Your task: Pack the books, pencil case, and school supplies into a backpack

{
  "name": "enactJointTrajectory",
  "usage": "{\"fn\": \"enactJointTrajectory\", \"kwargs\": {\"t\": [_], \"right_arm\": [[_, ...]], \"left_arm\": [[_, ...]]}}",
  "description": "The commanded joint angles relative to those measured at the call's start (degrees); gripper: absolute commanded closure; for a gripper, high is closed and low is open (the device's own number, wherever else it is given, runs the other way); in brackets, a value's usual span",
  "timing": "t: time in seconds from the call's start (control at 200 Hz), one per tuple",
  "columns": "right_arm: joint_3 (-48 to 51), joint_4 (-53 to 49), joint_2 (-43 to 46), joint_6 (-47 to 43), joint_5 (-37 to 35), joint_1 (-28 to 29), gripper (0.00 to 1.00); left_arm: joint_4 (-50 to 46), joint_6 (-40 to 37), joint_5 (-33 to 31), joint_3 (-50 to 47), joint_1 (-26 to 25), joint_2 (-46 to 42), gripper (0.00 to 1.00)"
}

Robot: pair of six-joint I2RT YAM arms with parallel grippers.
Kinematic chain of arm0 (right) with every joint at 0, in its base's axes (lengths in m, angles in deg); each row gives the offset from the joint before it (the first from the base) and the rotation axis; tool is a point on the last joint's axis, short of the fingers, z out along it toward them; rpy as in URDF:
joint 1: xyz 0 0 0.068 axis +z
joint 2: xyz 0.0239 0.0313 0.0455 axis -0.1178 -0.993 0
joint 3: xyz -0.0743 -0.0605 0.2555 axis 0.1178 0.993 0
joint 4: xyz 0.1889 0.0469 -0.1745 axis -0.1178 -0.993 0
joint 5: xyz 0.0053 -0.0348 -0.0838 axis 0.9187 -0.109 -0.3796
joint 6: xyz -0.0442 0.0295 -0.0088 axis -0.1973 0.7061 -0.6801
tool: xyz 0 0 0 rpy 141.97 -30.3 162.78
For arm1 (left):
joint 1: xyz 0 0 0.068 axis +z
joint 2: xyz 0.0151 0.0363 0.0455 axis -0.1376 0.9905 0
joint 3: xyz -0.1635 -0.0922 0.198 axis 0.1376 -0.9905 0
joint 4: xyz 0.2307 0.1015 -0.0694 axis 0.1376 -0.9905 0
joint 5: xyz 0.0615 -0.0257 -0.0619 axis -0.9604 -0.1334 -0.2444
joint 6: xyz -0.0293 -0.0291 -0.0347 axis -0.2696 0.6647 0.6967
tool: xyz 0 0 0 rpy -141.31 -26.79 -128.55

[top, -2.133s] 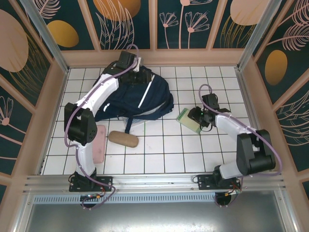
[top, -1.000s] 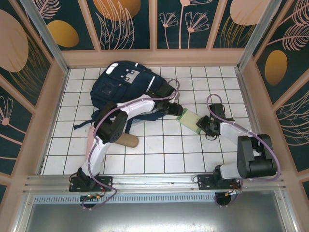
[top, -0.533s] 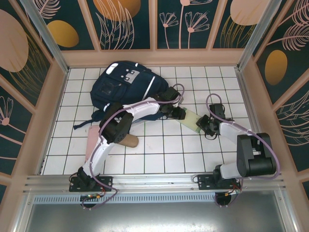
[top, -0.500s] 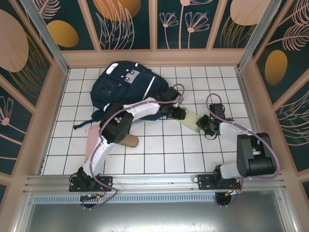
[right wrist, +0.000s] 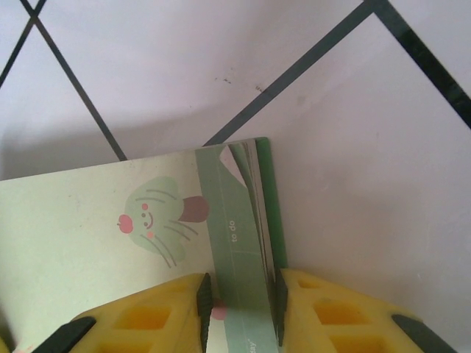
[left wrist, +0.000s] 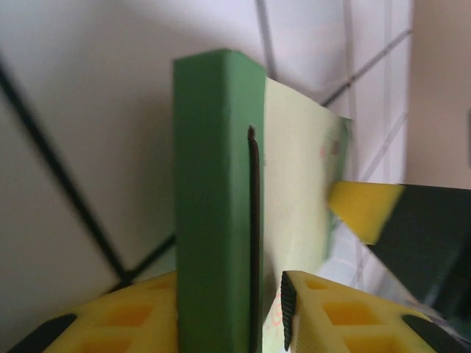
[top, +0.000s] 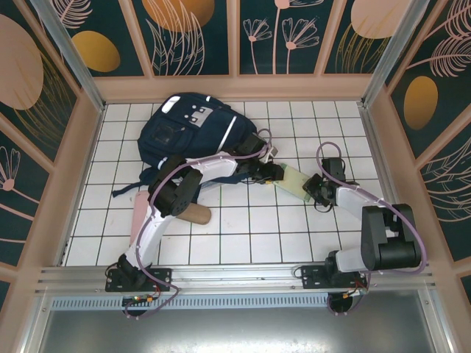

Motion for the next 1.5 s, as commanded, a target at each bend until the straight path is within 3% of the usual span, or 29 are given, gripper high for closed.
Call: {"fn": "enactJointTrajectory", "kwargs": {"t": [0.0,0.085,0.19,0.38,0.52,0.635,0.75,0.896,1.191,1.361,1.496], "right_arm": [[1.8,-1.4,0.6,0.2,3.0,0.3,0.69],[1.7,-1.7,1.3,0.1,3.1,-0.1,0.69],[1.6,-2.1,2.7,-0.2,3.8,-0.7,0.68],[2.4,0.4,8.9,-1.1,10.6,-4.9,0.42],[4.6,7.1,12.4,0.0,23.0,-9.2,0.23],[7.8,19.1,11.3,5.2,38.7,-13.8,0.17],[10.6,30.2,9.4,11.4,46.9,-16.3,0.17],[10.4,36.6,9.3,14.5,50.6,-16.8,0.19],[9.3,41.5,7.0,17.9,53.2,-18.6,0.35],[8.1,42.2,5.4,17.9,54.0,-18.6,0.53],[8.0,42.4,4.7,18.0,54.2,-18.6,0.54]], "left_arm": [[10.2,5.6,10.0,-0.5,-1.6,-3.3,0.62],[9.3,5.3,9.2,-0.7,-1.4,-3.2,0.64],[7.7,4.7,7.7,-0.8,-0.9,-3.5,0.79],[9.6,6.0,7.8,-2.8,1.4,-6.6,0.94],[14.0,9.5,10.2,-4.8,3.2,-9.3,0.98],[16.6,11.7,12.1,-5.0,4.2,-11.0,0.99],[20.1,14.5,13.4,-5.3,4.7,-12.3,0.99],[21.5,16.3,14.2,-5.5,4.7,-12.5,0.99],[21.9,17.1,15.0,-7.4,4.6,-13.3,1.0],[22.8,17.8,15.4,-8.9,4.6,-14.3,1.0],[26.3,20.1,16.6,-10.0,4.7,-14.9,1.0]]}}
